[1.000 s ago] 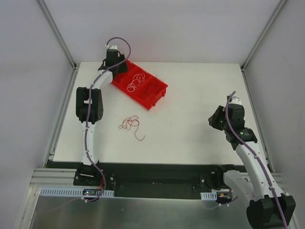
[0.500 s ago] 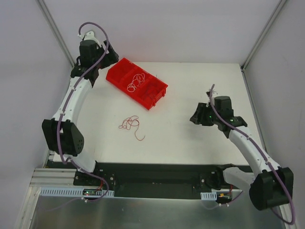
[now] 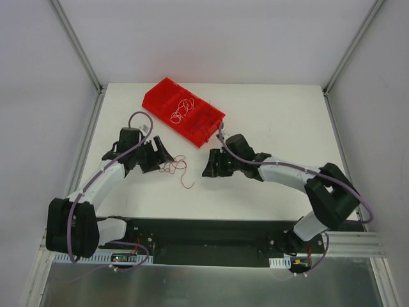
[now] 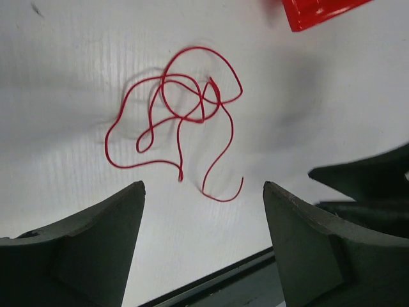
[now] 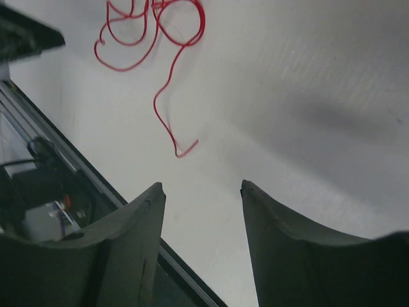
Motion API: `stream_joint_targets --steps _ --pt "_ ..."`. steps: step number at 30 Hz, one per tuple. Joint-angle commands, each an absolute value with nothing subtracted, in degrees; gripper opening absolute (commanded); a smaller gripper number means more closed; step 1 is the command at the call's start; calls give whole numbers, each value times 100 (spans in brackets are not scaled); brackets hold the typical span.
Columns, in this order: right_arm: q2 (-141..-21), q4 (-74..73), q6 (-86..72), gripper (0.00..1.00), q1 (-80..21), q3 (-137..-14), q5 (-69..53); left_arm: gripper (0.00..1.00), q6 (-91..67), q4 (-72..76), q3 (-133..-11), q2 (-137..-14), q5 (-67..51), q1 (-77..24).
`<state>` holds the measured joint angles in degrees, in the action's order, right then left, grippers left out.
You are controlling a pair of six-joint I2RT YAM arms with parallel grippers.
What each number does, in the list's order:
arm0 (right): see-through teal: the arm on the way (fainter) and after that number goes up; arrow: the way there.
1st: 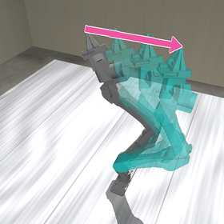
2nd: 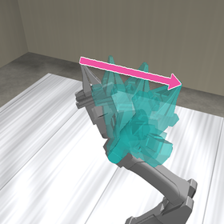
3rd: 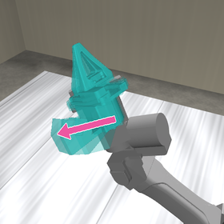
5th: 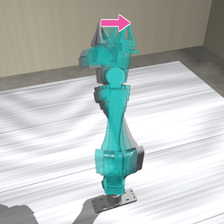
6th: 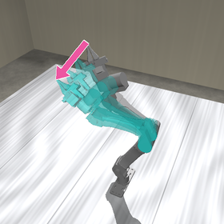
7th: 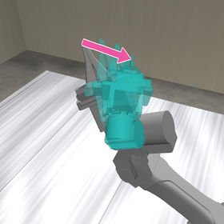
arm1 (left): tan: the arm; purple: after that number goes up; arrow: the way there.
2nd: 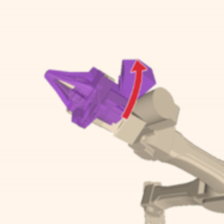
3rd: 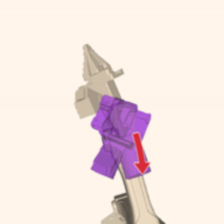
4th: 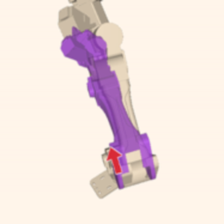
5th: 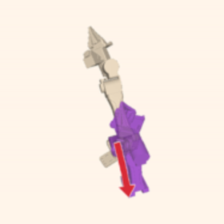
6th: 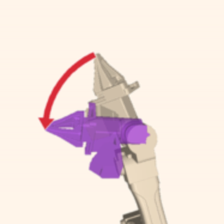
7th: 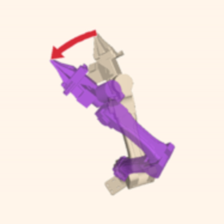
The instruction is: Untangle the cables
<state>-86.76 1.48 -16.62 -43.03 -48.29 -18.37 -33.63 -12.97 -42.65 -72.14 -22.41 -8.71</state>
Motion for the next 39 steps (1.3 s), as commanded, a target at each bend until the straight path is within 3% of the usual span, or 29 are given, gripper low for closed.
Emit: stream_joint_targets --steps 1,5,17,31,39 --pt "-9560 1809 -3496 52 -4447 -5263 -1731 73 -3673 -1011 -3737 -6198 -2558 -940" --pt "-10334 1995 -4051 45 -4605 -5835 -1854 73 -3753 -993 -3358 -5766 -2496 -932" --pt "-11329 1749 -4412 38 -5080 -6557 -1187 74 -3331 -1072 -3392 -5459 -2671 -932" --pt "-10565 1257 -3085 46 -5186 -5960 -713 75 -3252 -1072 -3489 -5054 -3041 -932" --pt "-10644 1310 -2787 49 -5098 -5933 -1020 75 -3199 -1063 -3568 -5001 -3199 -932"
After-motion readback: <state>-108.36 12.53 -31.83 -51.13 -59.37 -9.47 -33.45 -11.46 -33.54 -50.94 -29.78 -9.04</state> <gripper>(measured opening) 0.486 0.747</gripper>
